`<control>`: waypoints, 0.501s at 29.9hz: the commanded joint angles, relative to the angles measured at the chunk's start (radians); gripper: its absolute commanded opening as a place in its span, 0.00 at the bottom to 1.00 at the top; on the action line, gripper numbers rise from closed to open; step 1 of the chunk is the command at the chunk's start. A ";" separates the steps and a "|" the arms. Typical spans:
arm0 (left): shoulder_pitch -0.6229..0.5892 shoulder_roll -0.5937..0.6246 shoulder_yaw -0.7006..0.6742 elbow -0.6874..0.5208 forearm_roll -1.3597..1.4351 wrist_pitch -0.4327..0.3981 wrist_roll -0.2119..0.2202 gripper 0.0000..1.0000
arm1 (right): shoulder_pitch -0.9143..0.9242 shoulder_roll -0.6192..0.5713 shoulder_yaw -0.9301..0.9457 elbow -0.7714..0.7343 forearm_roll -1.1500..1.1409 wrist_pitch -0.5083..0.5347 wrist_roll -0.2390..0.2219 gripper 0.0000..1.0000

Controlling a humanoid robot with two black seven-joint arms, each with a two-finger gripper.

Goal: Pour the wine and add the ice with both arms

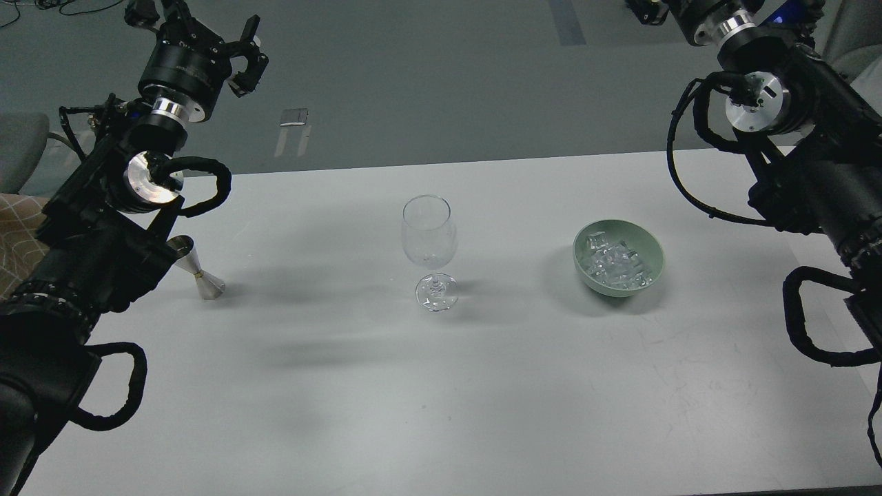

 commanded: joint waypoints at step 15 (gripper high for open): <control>-0.001 -0.001 0.012 0.005 0.004 0.065 0.013 1.00 | -0.006 -0.005 -0.003 0.003 0.000 0.002 0.003 1.00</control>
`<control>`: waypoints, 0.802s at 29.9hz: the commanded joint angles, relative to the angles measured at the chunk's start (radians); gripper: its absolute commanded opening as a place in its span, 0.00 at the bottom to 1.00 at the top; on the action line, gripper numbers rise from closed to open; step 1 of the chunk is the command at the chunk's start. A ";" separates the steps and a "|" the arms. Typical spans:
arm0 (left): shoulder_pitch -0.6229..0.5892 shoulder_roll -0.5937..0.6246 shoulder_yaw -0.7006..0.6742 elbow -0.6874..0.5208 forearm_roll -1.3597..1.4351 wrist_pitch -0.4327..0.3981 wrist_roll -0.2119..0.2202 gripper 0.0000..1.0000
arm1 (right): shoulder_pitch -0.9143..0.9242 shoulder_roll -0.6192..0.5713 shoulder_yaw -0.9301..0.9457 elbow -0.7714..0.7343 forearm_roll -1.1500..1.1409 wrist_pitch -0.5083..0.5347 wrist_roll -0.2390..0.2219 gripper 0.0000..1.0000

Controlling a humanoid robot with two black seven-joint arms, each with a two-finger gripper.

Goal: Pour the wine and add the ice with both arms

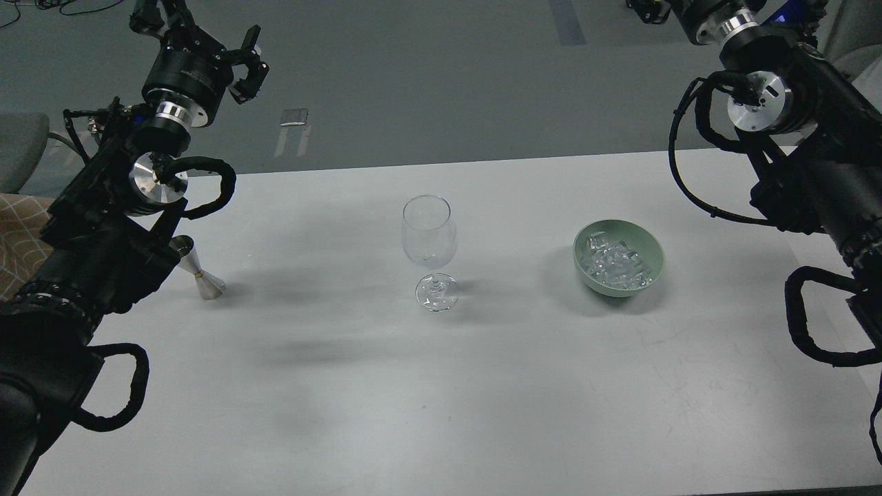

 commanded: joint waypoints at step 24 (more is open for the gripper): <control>0.001 -0.002 0.006 -0.011 0.006 -0.003 0.000 1.00 | -0.007 -0.012 0.001 0.002 0.000 0.002 0.003 1.00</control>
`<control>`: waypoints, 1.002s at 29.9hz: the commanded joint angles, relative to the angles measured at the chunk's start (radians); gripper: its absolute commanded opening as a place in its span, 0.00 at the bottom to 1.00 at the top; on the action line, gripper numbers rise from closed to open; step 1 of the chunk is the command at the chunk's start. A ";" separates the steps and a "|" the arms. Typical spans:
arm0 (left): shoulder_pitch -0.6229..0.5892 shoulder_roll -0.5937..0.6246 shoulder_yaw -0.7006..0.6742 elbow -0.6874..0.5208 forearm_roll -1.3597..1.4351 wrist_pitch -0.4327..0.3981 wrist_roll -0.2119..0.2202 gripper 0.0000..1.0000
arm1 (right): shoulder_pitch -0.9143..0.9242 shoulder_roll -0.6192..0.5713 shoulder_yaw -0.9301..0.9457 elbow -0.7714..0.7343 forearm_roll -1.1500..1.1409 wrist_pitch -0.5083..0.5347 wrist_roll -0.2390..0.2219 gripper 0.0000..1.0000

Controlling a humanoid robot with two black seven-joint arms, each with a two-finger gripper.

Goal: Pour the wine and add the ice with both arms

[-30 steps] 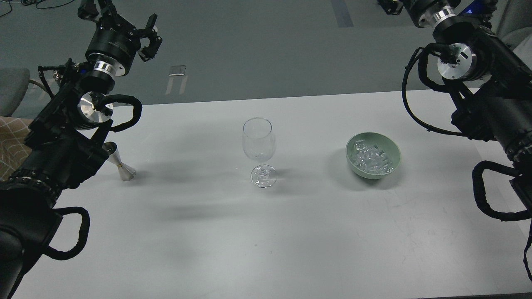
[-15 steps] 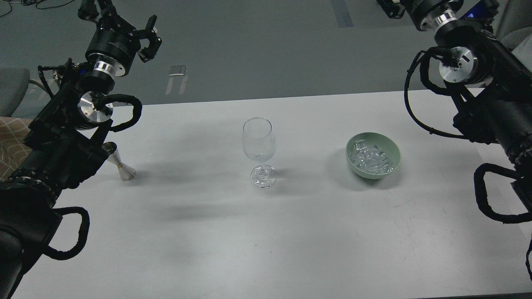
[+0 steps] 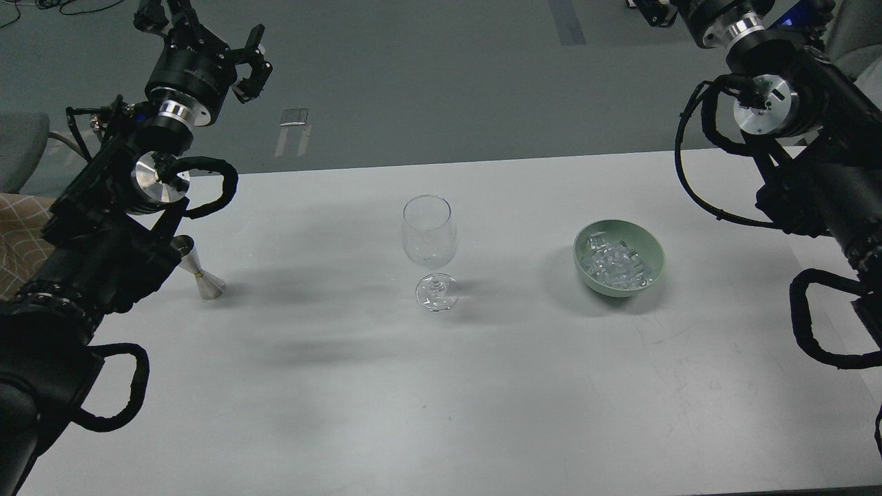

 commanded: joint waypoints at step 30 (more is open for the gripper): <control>0.080 0.112 -0.008 -0.209 -0.009 -0.009 0.005 1.00 | -0.057 -0.075 0.003 0.095 0.000 -0.002 0.002 1.00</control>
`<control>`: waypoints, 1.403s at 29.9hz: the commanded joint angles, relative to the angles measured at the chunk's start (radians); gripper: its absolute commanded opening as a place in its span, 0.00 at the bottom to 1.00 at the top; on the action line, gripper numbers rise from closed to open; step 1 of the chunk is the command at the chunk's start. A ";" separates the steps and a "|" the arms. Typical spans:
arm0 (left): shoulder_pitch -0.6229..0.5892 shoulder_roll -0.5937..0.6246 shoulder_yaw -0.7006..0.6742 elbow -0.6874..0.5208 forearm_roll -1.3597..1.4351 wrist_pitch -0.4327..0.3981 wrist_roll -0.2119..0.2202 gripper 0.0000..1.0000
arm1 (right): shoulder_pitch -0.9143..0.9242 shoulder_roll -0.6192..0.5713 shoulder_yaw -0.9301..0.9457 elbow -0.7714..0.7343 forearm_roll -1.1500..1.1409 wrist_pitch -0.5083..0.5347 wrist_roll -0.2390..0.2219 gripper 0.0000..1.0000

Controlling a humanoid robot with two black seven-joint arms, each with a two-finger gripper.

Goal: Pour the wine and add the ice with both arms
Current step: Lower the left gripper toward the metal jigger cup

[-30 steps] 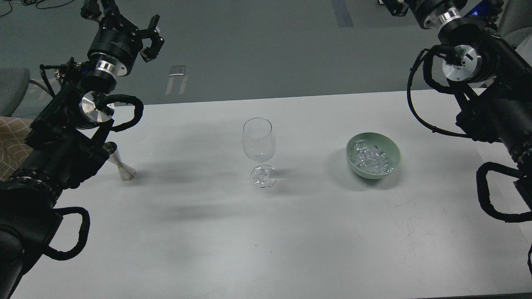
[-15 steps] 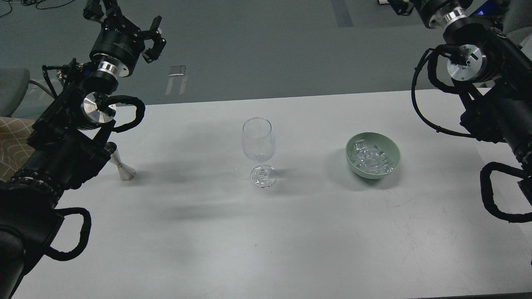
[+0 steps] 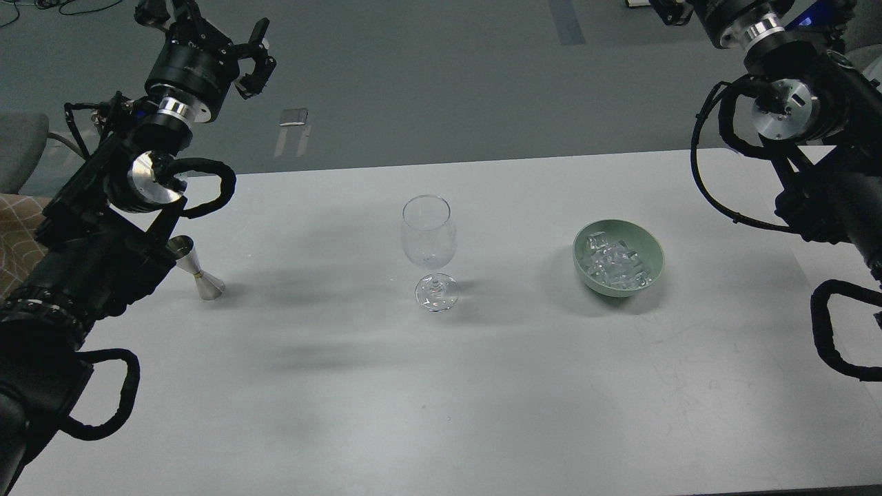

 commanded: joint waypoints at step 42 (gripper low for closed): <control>1.277 0.072 -0.493 -1.028 -0.367 0.303 0.199 0.99 | -0.029 -0.032 -0.008 0.002 -0.002 0.000 -0.006 1.00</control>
